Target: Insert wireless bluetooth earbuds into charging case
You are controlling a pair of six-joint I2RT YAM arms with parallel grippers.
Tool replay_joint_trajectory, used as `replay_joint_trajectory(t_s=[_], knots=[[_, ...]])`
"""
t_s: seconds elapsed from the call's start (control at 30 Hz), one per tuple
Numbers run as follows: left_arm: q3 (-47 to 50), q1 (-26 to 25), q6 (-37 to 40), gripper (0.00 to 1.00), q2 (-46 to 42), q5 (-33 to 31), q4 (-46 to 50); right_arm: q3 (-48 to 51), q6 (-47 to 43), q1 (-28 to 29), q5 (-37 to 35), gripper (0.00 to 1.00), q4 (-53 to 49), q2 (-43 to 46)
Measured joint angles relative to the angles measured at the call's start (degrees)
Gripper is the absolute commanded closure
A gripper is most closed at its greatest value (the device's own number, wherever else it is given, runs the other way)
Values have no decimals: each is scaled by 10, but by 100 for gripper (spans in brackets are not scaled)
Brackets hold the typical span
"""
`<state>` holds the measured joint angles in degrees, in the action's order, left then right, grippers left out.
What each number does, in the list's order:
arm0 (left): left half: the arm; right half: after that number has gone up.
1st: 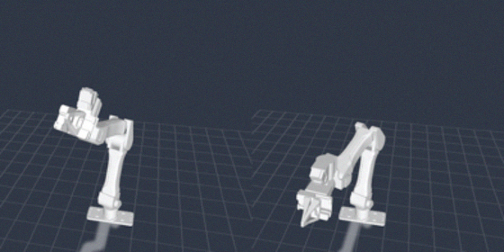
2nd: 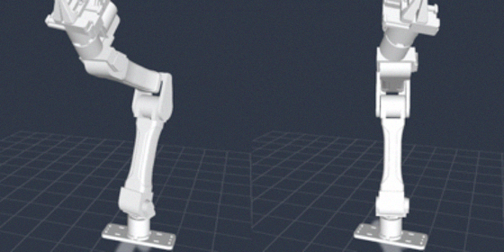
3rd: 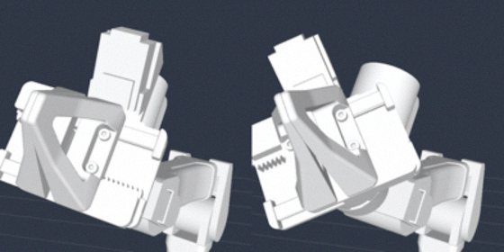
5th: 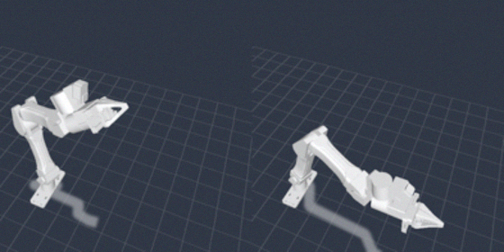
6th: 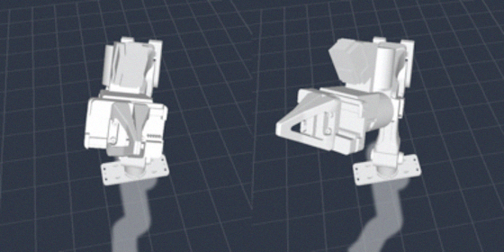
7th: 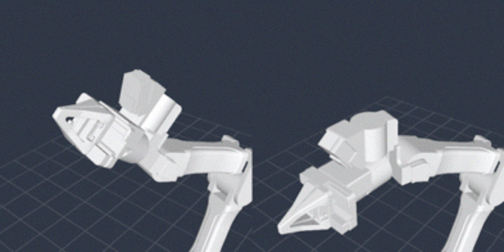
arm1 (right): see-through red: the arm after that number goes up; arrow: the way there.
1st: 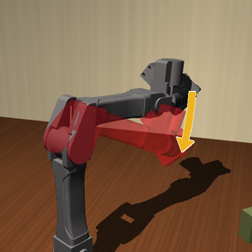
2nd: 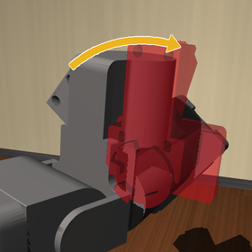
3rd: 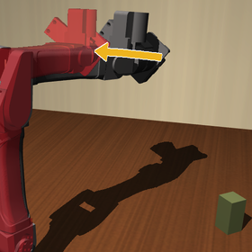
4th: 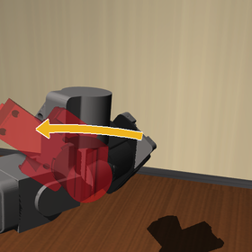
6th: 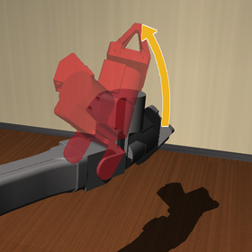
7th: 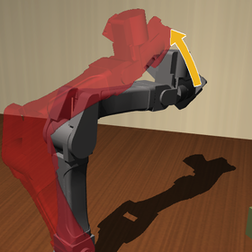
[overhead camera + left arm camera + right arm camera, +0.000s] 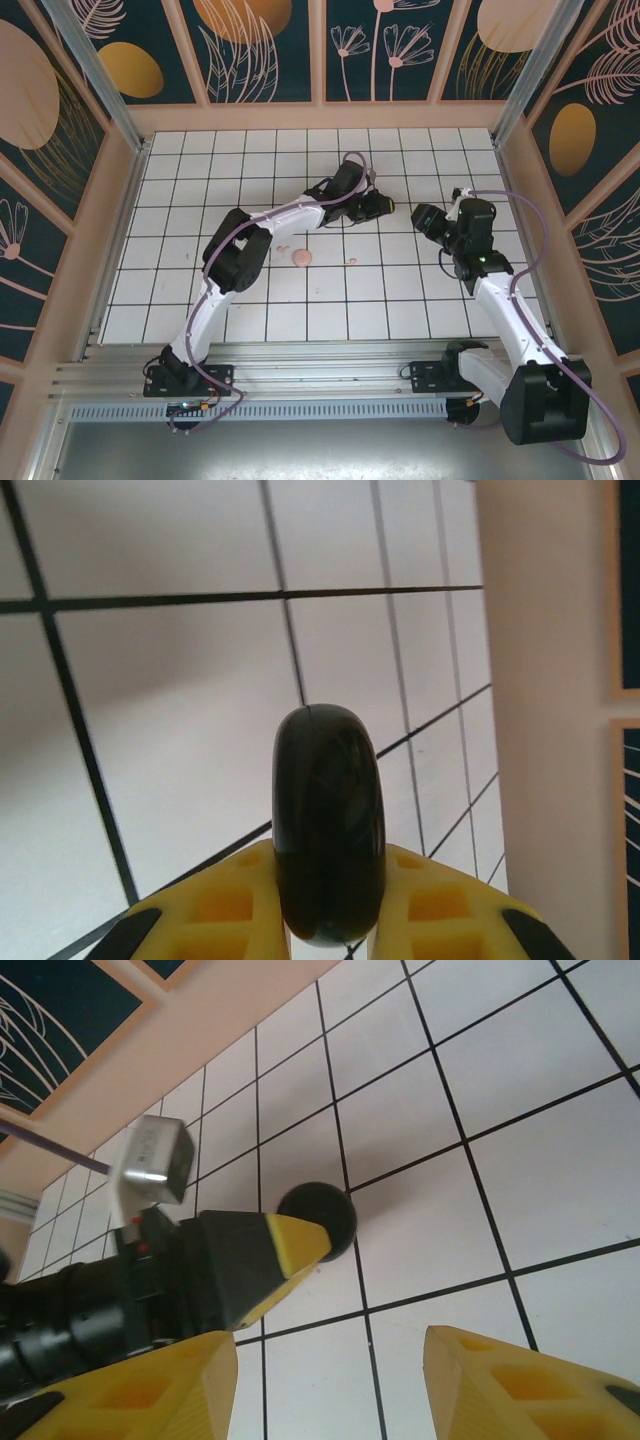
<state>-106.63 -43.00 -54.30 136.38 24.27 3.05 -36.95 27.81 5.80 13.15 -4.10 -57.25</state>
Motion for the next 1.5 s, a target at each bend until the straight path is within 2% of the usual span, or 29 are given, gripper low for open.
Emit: replay_joint_trajectory(t_s=[0.3,0.5,0.93,1.27,1.5], knots=[[-47,-11,-32,87,52,-8,61,0,0,-1,19,47,11,-7],[-59,-12,-36,76,54,-9,78,0,0,-2,24,47,13,-10],[-60,-12,-37,71,54,-23,105,-1,0,-2,35,48,13,-11],[-62,-12,-22,59,54,-34,126,-12,0,-2,35,47,5,-11],[-67,-14,12,51,47,-69,160,-17,-1,-2,39,47,-7,-11]])
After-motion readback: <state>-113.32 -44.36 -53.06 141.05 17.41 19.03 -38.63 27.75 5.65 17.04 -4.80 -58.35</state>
